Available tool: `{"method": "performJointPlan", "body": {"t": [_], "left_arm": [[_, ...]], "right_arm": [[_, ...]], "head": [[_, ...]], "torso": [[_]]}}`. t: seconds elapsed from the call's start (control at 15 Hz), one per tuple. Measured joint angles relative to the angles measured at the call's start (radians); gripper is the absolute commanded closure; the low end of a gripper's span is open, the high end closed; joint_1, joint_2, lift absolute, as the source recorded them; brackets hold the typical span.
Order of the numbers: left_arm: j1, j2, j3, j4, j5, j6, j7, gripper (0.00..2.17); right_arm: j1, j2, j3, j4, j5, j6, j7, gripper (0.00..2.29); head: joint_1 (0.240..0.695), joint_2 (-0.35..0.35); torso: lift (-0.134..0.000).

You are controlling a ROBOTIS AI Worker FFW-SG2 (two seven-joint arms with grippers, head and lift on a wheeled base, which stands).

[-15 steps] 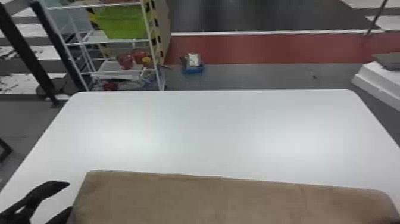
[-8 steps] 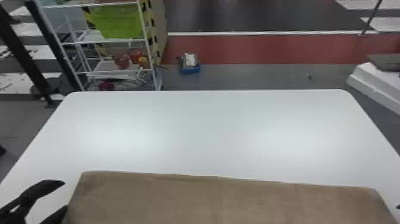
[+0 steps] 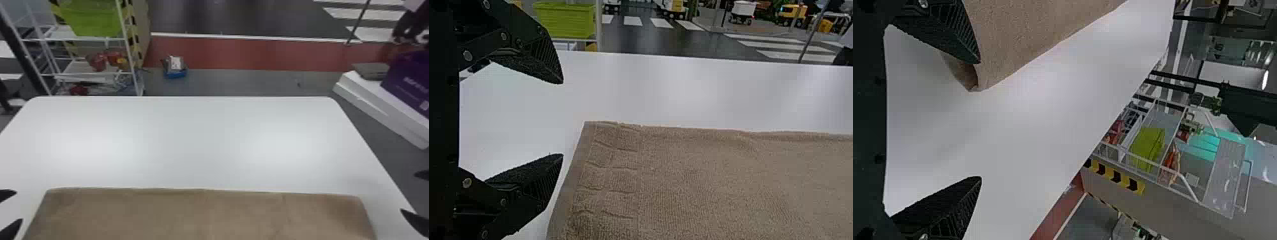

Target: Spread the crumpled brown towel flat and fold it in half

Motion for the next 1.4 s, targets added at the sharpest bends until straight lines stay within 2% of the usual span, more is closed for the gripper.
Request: {"method": "performJointPlan", "body": {"t": [0.2,0.4,0.47,0.67,0.8,1.4], "left_arm": [[-0.012,0.000,0.021,0.000,0.151,0.080,-0.019,0.43],[-0.022,0.000,0.040,0.009,0.312,0.160,-0.056,0.32],[-0.023,0.000,0.042,0.019,0.343,0.174,-0.058,0.32],[-0.023,0.000,0.035,0.057,0.362,0.158,-0.076,0.29],[-0.022,0.000,0.031,0.063,0.352,0.140,-0.093,0.12],[0.013,0.000,0.046,0.043,0.349,0.077,-0.096,0.12]], "right_arm": [[-0.002,0.061,0.008,-0.080,-0.057,0.121,0.000,0.03],[-0.004,0.107,0.036,-0.152,-0.062,0.206,0.000,0.03],[-0.004,0.117,0.048,-0.162,-0.058,0.214,0.000,0.03],[-0.004,0.126,0.074,-0.170,-0.040,0.217,0.000,0.04],[0.001,0.126,0.077,-0.173,-0.031,0.212,0.000,0.04],[0.047,0.123,0.074,-0.193,-0.030,0.172,0.000,0.05]], "head": [[0.695,0.015],[0.695,0.077],[0.695,0.116],[0.695,0.132],[0.695,0.126],[0.695,0.122]], "torso": [[-0.134],[-0.134],[-0.134],[-0.134],[-0.134],[-0.134]]}}
